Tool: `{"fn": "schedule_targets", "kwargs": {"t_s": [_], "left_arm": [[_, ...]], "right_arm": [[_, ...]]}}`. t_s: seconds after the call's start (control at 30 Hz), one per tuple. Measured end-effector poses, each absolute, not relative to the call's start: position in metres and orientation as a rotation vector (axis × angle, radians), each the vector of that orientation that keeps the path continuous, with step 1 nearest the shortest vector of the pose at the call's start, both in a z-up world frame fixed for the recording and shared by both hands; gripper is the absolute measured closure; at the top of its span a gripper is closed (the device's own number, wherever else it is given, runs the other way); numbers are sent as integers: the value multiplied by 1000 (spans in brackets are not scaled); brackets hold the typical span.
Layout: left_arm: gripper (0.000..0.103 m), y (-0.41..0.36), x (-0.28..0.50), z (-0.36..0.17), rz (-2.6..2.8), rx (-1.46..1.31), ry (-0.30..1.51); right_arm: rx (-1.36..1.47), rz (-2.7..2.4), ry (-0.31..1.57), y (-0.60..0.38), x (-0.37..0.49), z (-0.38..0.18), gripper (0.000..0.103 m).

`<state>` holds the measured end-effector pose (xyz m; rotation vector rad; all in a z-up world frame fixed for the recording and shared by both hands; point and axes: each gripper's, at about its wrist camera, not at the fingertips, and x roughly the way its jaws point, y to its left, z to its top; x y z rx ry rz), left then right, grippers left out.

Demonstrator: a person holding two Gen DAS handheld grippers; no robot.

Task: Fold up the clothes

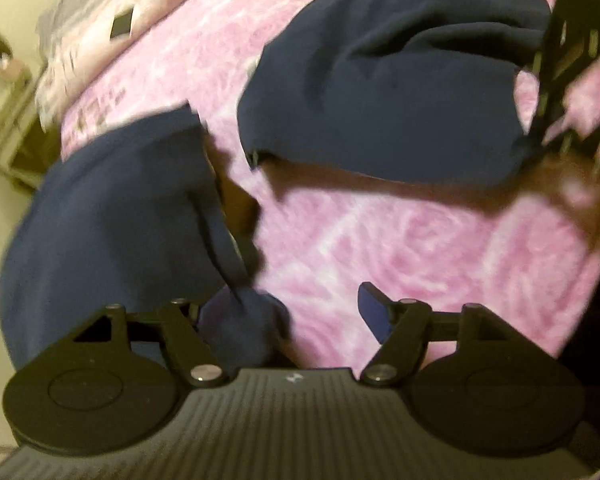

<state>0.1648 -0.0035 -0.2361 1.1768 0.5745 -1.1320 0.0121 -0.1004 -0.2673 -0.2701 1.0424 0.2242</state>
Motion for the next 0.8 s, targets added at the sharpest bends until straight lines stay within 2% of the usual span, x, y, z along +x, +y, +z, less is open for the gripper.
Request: {"fn": "schedule_targets", "kwargs": {"t_s": [0.1,0.17,0.37,0.47,0.7,0.8], "left_arm": [[31,-25,170,-236,-1143,1210,484],[25,-42,176,-236,-1165,1194,434],[25,-92,195,-242,-1272,1124,359],[25,-107,193,-249,-1359,1099,310],[27,-129,186,-268,-1397,1167,3],[36,-142,192,-267,-1410,1195,-53]], "right_arm": [[-234,164,994,-133,3,-227,99],[-216,125,960,-155,-2,-199,99],[-84,-111,925,-221,-8,-134,99],[-5,-222,929,-244,-7,-122,99],[117,-403,939,-271,-1,-111,99],[143,-431,944,-275,1,-110,99]]}}
